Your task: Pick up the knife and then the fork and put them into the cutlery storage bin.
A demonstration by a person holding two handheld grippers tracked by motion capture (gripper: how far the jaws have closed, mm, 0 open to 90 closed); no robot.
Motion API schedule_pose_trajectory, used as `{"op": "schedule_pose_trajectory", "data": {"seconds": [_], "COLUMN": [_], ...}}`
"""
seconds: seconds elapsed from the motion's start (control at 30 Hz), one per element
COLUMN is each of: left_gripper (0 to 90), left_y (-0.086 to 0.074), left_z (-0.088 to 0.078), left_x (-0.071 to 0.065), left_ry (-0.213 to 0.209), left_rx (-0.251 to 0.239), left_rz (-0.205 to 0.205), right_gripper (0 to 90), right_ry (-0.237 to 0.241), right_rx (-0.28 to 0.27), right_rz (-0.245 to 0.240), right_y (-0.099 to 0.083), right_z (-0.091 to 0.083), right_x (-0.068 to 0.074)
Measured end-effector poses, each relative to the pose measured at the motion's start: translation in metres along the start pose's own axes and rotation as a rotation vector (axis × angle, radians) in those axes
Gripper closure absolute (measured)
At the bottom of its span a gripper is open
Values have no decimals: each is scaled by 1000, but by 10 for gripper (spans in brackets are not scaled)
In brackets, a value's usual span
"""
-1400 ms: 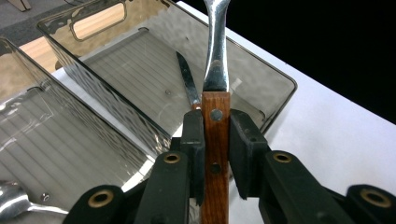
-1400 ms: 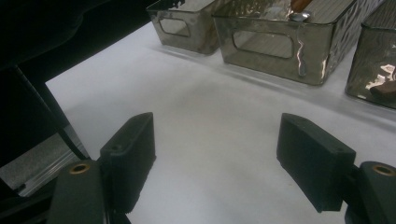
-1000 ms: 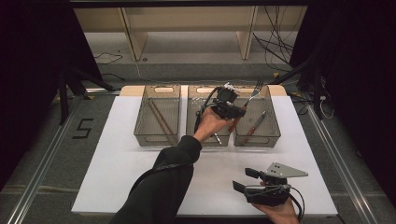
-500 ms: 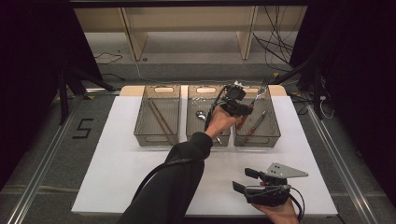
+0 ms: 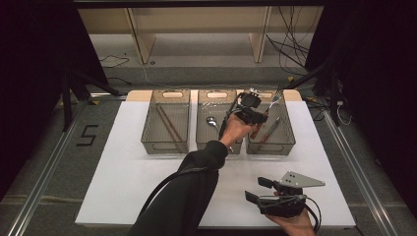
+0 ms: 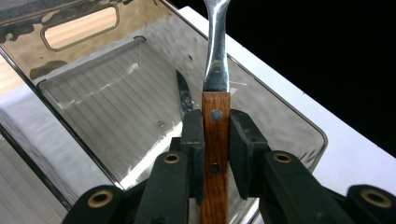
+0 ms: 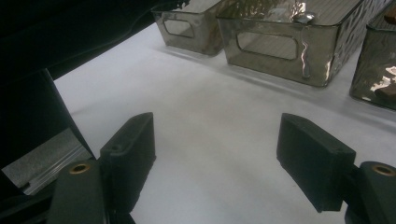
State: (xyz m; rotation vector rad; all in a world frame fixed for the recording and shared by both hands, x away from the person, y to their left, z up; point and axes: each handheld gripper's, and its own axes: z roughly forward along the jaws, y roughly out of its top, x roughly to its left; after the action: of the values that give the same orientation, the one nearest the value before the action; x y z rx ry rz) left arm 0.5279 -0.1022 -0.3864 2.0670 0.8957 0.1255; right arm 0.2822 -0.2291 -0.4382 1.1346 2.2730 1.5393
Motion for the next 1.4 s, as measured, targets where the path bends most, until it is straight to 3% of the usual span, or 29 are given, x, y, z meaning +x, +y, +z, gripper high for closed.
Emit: {"op": "schedule_pose_trajectory", "data": {"seconds": [0.27, 0.37, 0.47, 0.53, 0.73, 0.9, 1.13, 1.4], "left_gripper": [751, 608, 491, 428, 323, 275, 229, 186], "left_y": [-6, -7, -4, -2, -1, -8, -32, -67], "left_z": [7, 7, 1, -5, -27, -49, -82, -123], "left_x": [2, 1, 0, 0, 2, 8, 20, 28], "left_ry": [9, 2, -7, -16, -57, -85, -100, -86], "left_rx": [24, 56, 51, 56, 34, -3, -42, -77], "left_rz": [-24, -15, -25, -10, -8, 0, 9, 31], "right_gripper": [287, 287, 287, 287, 287, 286, 286, 285], "right_ry": [0, 1, 0, -1, -5, -9, -15, -22], "right_rx": [3, 3, 5, 6, 5, 5, 3, 0], "right_rz": [-2, -2, 1, 2, 1, 3, 5, 5], "right_y": [0, 0, 0, -1, -1, -1, -1, -1], "right_z": [1, 1, 1, 1, 2, 2, 2, 1], "right_x": [0, 0, 0, 0, -1, -1, -2, -2]}}
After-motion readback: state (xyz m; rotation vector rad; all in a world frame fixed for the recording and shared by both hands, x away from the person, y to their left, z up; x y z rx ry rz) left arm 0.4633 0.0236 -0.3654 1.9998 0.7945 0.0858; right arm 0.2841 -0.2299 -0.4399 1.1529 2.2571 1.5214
